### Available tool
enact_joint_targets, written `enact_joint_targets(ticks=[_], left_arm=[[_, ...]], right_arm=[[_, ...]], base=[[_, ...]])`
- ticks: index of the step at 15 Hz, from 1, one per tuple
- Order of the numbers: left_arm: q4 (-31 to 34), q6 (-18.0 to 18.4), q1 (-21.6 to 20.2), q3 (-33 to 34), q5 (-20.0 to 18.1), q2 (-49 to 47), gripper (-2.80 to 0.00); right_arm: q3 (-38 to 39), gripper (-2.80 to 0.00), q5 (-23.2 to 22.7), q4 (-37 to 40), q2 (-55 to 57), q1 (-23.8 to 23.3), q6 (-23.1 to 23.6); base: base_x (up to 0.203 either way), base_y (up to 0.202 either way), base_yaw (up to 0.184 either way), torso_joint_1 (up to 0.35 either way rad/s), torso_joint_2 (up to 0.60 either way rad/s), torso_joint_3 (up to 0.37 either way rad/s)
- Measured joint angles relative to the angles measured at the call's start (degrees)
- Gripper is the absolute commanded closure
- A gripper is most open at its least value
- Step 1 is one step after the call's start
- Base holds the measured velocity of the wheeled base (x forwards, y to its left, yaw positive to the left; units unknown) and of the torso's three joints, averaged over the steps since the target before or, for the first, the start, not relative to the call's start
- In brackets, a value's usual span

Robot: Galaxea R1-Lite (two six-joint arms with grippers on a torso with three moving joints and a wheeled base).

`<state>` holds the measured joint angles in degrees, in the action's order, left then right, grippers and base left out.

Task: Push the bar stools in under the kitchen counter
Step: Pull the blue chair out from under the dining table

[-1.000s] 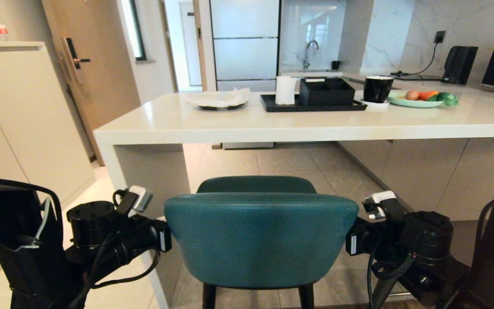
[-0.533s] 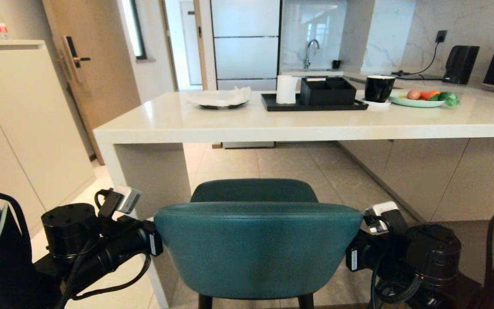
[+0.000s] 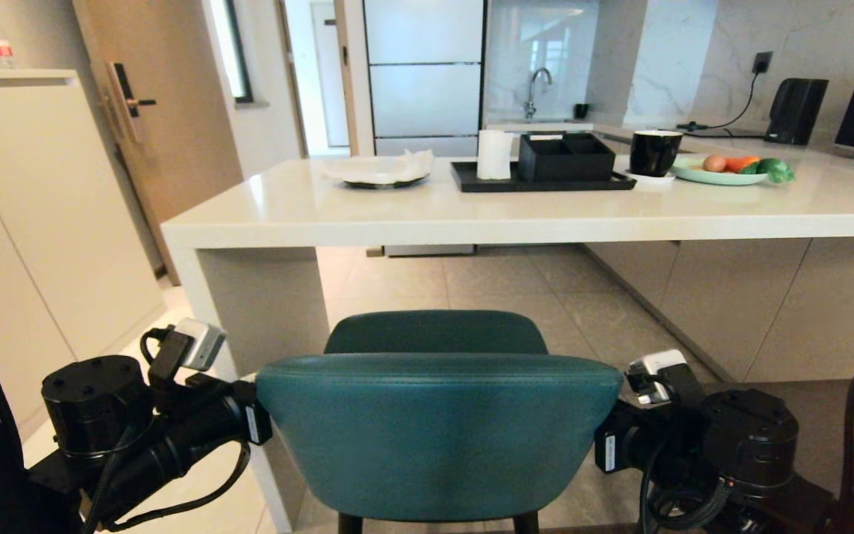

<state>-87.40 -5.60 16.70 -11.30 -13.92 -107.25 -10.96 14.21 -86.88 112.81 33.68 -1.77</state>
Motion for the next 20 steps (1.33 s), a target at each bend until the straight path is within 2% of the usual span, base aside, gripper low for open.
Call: enact_joint_targets(ticks=[9, 12, 20], left_arm=[[-0.1, 0.1, 0.2, 0.1, 0.1, -0.3, 0.0], [0.4, 0.2, 0.3, -1.4, 1.8, -0.6, 0.0], [-0.1, -0.1, 0.3, -1.9, 2.1, -1.1, 0.0]], right_arm=[[-0.1, 0.0, 0.1, -0.4, 0.6, -0.7, -0.8], [-0.3, 0.0, 0.2, -0.4, 0.7, -0.8, -0.8], [-1.3, 0.0, -0.2, -0.4, 1.5, -0.7, -0.8]], base=[[0.0, 0.0, 0.0, 0.0, 0.0, 0.0], [0.0, 0.0, 0.0, 0.0, 0.0, 0.0], [-0.179, 0.0, 0.0, 0.002, 0.0, 0.003]])
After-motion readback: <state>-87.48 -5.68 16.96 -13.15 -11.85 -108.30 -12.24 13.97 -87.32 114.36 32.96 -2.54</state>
